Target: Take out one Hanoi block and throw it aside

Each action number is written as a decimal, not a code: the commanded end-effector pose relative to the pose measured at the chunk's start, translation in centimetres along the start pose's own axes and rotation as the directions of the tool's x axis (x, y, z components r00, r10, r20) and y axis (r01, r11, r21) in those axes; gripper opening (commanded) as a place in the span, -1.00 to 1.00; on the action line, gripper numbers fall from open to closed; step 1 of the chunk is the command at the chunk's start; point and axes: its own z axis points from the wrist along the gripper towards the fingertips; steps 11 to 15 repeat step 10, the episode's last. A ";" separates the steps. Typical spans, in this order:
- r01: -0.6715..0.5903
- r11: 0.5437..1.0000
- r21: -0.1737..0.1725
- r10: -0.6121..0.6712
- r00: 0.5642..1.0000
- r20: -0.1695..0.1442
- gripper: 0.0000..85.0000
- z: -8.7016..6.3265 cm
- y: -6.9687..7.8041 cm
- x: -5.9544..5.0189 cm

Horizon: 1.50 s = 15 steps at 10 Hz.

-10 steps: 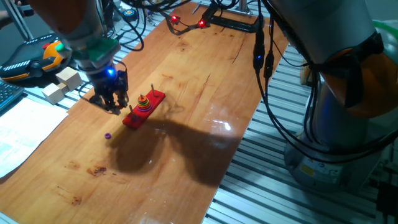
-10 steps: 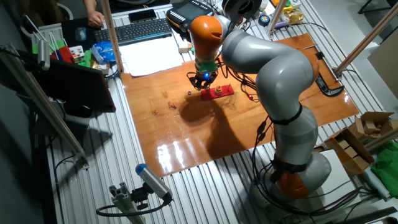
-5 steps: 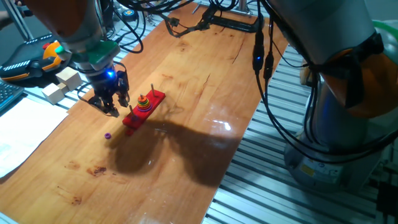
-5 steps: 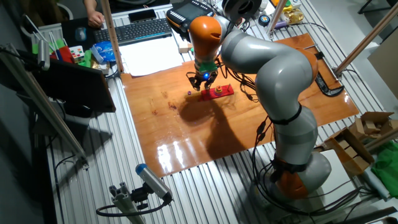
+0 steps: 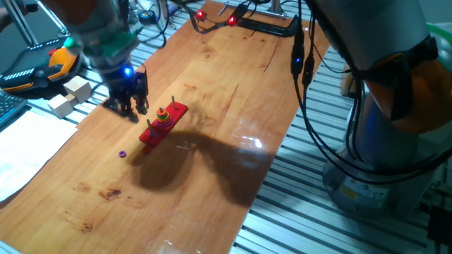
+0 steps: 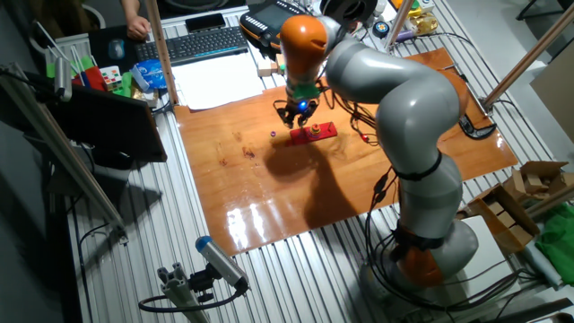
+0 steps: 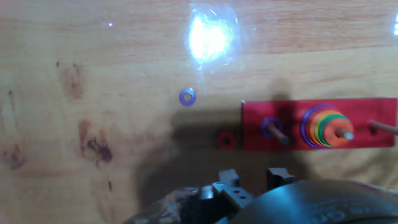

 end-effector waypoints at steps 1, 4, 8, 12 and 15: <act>0.014 1.000 -0.003 -0.014 1.000 0.009 -0.65 -0.9 -0.3 0.3; 0.071 0.997 -0.010 -0.070 0.997 0.039 -0.98 -2.7 -1.9 1.0; 0.116 0.993 -0.020 -0.115 0.992 0.041 -0.98 -2.6 -1.6 1.2; 0.119 0.992 -0.041 -0.117 0.992 0.040 -0.98 -2.6 -1.6 1.2; 0.119 0.992 -0.041 -0.117 0.992 0.040 -0.98 -2.6 -1.6 1.2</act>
